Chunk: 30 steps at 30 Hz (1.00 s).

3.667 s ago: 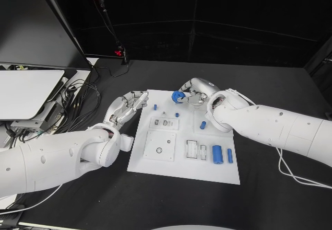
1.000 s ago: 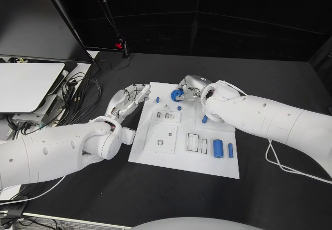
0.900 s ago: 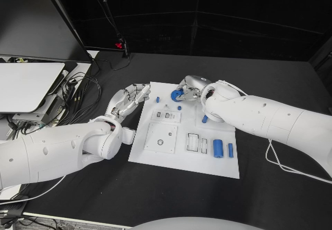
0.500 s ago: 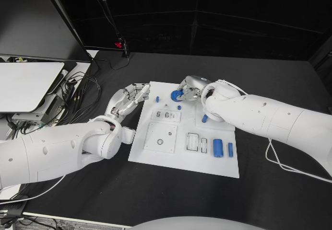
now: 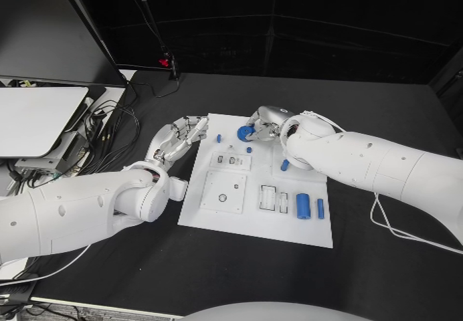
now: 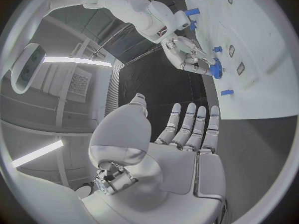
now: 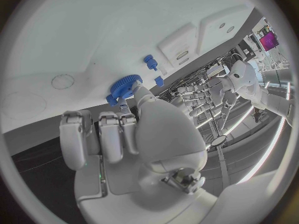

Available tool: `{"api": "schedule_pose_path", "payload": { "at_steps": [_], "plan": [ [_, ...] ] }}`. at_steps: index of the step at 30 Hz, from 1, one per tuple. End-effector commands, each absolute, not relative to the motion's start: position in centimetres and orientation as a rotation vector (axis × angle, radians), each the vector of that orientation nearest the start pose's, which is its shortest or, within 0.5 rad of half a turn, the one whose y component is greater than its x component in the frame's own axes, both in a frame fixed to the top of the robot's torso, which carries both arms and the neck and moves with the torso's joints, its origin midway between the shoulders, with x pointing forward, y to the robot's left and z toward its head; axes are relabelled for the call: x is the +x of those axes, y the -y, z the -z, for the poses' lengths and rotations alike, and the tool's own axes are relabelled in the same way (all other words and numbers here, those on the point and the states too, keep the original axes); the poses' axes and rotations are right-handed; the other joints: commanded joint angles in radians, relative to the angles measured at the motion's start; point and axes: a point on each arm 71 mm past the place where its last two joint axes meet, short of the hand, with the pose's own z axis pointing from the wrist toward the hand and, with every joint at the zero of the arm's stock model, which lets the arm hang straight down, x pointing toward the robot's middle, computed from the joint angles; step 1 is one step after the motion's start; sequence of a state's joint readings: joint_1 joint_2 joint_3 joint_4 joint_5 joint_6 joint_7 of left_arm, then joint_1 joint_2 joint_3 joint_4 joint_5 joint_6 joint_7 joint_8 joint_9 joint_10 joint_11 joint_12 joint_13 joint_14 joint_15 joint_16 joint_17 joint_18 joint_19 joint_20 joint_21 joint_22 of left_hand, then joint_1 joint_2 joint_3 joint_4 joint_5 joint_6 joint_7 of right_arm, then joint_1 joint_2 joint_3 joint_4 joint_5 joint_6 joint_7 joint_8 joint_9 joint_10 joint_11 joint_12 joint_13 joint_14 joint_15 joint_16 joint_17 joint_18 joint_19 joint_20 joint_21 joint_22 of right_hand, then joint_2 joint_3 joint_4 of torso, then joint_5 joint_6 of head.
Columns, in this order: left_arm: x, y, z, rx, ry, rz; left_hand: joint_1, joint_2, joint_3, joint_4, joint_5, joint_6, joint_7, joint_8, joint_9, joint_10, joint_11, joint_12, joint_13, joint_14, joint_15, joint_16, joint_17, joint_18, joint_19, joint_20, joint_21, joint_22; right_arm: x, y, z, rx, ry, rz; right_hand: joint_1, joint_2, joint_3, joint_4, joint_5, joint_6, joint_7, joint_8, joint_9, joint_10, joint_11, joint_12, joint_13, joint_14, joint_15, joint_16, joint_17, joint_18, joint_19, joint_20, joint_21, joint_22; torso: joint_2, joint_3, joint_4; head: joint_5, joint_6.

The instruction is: Assemble the parts on the task board

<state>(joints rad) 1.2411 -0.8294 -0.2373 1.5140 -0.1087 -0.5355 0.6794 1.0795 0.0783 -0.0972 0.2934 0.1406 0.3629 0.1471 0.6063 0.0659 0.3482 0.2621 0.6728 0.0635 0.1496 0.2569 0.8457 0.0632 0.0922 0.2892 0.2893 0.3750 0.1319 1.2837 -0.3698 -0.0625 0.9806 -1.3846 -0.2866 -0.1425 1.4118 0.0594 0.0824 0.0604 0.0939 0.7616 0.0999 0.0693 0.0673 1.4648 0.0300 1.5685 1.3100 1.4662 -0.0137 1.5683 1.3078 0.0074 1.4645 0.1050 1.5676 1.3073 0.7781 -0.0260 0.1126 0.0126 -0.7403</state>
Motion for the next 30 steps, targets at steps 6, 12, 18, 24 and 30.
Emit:
{"api": "schedule_pose_path", "payload": {
  "at_steps": [6, 12, 18, 24, 30],
  "plan": [
    [46.9, -21.7, 19.1, -0.663, -1.104, 1.5, 0.002, 0.012, -0.006, -0.002, 0.004, 0.007, 0.148, -0.003, 0.001, 0.007, 0.001, -0.001, 0.001, 0.008, 0.003, -0.001, 0.001, 0.005, -0.002, 0.001, 0.002, -0.001, 57.3, 11.2, 15.7, -0.072, -1.442, -0.699, -0.009, -0.015, 0.001, -0.001, -0.007, -0.091, -0.029, -0.009, -0.006, 0.106, -0.029, 0.002, 0.261, 0.105, -0.026, 0.002, 0.263, -0.007, 0.106, -0.027, 0.003, 0.263, -0.001, 0.0007, 0.0, -0.003, 0.004],
    [47.0, -21.9, 19.1, -0.663, -1.102, 1.492, 0.004, 0.013, -0.008, -0.002, 0.005, 0.008, 0.148, -0.004, 0.001, 0.009, 0.0, 0.0, 0.001, 0.009, 0.002, 0.0, 0.001, 0.005, 0.0, 0.001, 0.004, -0.001, 56.6, 12.5, 14.5, -0.003, -1.289, -0.803, -0.028, -0.023, -0.01, 0.009, -0.009, -0.101, -0.037, -0.006, -0.005, 0.106, -0.039, 0.002, 0.261, 0.105, -0.036, 0.002, 0.263, -0.007, 0.106, -0.038, 0.003, 0.263, -0.002, 0.0001, -0.0023, -0.004, 0.004],
    [47.1, -22.0, 19.2, -0.662, -1.102, 1.49, 0.005, 0.013, -0.009, -0.003, 0.005, 0.008, 0.148, -0.004, 0.001, 0.01, 0.0, 0.0, 0.001, 0.01, 0.002, 0.0, 0.001, 0.005, 0.001, 0.001, 0.005, -0.001, 55.3, 15.6, 13.9, 0.128, -1.251, -0.884, -0.074, -0.028, -0.029, 0.035, 0.002, -0.046, -0.028, 0.01, 0.004, 0.106, -0.037, 0.002, 0.261, 0.105, -0.038, 0.002, 0.263, -0.007, 0.106, -0.044, 0.003, 0.263, -0.003, -0.0007, -0.0023, -0.014, 0.006],
    [47.2, -22.1, 19.2, -0.662, -1.102, 1.486, 0.005, 0.013, -0.01, -0.003, 0.005, 0.009, 0.148, -0.004, 0.001, 0.011, 0.0, 0.001, 0.001, 0.01, 0.002, 0.0, 0.001, 0.005, 0.002, 0.002, 0.006, 0.0, 53.7, 19.1, 13.6, 0.166, -1.277, -0.905, -0.105, -0.037, -0.044, 0.05, 0.025, 0.036, 0.001, 0.04, 0.016, 0.106, -0.015, 0.002, 0.261, 0.105, -0.023, 0.002, 0.263, -0.007, 0.106, -0.033, 0.003, 0.263, -0.006, -0.0009, -0.007, -0.028, 0.007],
    [47.3, -22.1, 19.2, -0.662, -1.102, 1.486, 0.006, 0.013, -0.011, -0.003, 0.005, 0.009, 0.148, -0.004, 0.001, 0.011, 0.0, 0.001, 0.001, 0.011, 0.002, 0.0, 0.001, 0.005, 0.003, 0.002, 0.008, 0.0, 52.6, 22.6, 13.5, 0.174, -1.294, -0.89, -0.106, -0.039, -0.046, 0.048, 0.035, 0.117, 0.035, 0.073, 0.028, 0.106, 0.025, 0.002, 0.261, 0.105, 0.011, 0.002, 0.263, -0.007, 0.106, -0.007, 0.003, 0.263, -0.007, 0.0005, -0.0072, -0.065, 0.011]
  ]
}}
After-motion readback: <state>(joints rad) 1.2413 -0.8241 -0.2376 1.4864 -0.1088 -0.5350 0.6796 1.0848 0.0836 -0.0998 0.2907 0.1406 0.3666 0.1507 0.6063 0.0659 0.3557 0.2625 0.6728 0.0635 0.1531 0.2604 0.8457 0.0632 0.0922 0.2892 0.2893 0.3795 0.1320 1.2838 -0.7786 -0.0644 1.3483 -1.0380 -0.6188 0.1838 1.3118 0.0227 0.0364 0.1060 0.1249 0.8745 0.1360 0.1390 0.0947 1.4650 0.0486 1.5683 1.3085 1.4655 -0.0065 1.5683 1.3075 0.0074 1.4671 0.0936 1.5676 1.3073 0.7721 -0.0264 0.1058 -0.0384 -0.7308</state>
